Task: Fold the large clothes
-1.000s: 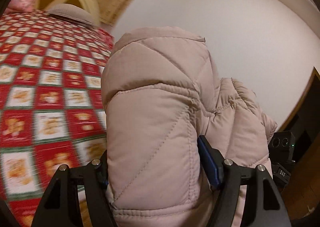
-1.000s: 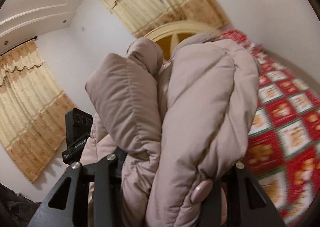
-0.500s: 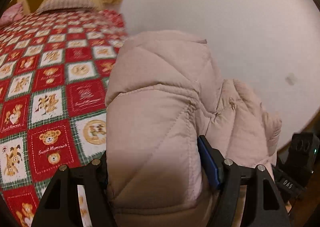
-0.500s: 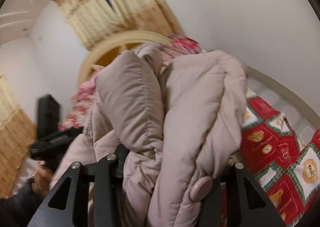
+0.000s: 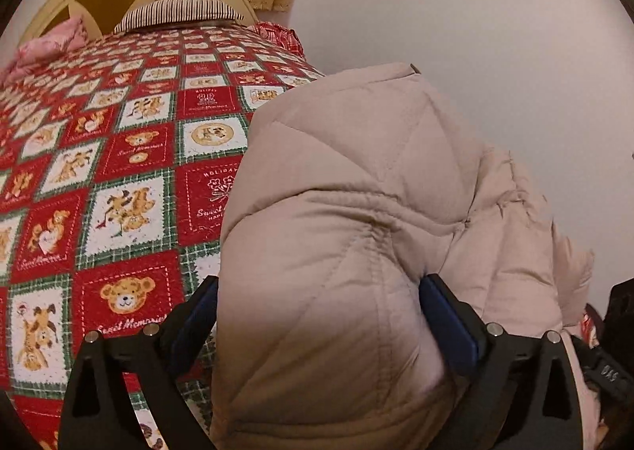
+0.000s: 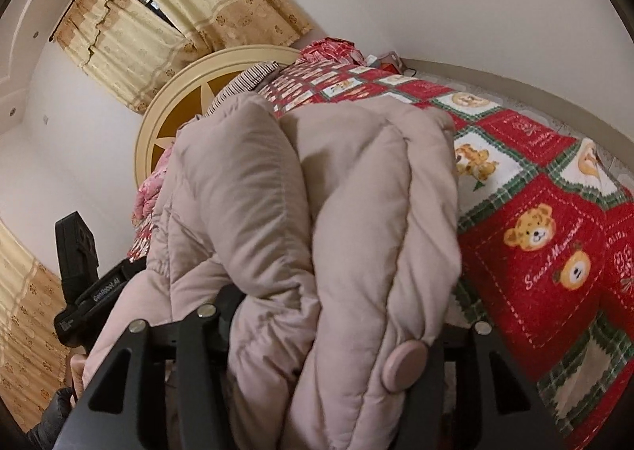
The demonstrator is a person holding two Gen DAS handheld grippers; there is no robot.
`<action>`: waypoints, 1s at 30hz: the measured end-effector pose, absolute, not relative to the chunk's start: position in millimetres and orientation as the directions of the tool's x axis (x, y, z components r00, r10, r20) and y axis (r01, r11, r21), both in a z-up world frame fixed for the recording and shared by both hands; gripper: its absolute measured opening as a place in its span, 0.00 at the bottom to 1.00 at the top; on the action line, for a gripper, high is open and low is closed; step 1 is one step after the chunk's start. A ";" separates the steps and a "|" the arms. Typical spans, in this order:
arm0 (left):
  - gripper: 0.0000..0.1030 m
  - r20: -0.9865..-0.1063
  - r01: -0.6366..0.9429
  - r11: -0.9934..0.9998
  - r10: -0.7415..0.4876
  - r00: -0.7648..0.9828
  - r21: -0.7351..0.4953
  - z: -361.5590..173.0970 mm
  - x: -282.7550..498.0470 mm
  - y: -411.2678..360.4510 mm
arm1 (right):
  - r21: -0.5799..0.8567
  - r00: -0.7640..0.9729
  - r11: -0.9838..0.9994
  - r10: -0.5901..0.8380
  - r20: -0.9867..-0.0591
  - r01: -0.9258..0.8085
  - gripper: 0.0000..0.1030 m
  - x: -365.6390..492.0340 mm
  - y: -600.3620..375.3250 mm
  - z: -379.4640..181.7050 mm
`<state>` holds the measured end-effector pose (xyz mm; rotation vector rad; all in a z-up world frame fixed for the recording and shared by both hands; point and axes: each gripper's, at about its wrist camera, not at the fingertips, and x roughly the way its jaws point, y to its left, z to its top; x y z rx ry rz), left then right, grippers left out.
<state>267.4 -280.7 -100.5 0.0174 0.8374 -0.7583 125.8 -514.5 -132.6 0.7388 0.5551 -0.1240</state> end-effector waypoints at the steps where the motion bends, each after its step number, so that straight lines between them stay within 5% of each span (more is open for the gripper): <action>1: 0.97 -0.677 0.618 0.741 -0.598 0.430 -0.263 -100.1 265.9 -280.7 | 0.614 0.851 0.730 0.085 -0.518 0.301 0.51 123.2 -514.9 -130.7; 6: 0.98 -0.675 0.624 0.744 -0.589 0.443 -0.240 -100.3 267.2 -281.3 | 0.624 0.855 0.712 0.064 -0.514 0.322 0.56 91.0 -512.1 -117.2; 12: 0.98 -0.675 0.616 0.753 -0.581 0.455 -0.233 -99.5 266.3 -281.3 | 0.465 0.854 0.764 -0.210 -0.475 0.447 0.56 36.1 -496.6 -44.7; 17: 0.98 -0.678 0.614 0.759 -0.569 0.465 -0.216 -98.0 265.8 -280.7 | 0.372 0.872 0.844 -0.201 -0.447 0.386 0.56 74.6 -459.3 6.0; 20: 0.98 -0.680 0.614 0.761 -0.564 0.468 -0.209 -97.3 264.6 -280.2 | 0.272 0.805 0.853 -0.248 -0.539 0.446 0.53 121.0 -450.9 -7.4; 23: 0.98 -0.680 0.613 0.761 -0.566 0.466 -0.214 -97.5 264.9 -279.7 | 0.236 0.686 0.786 -0.300 -0.663 0.572 0.36 149.5 -472.0 -59.8; 30: 0.98 -0.679 0.598 0.778 -0.545 0.491 -0.192 -96.5 263.3 -284.9 | 0.159 0.675 0.800 -0.361 -0.644 0.579 0.34 157.0 -475.7 -94.0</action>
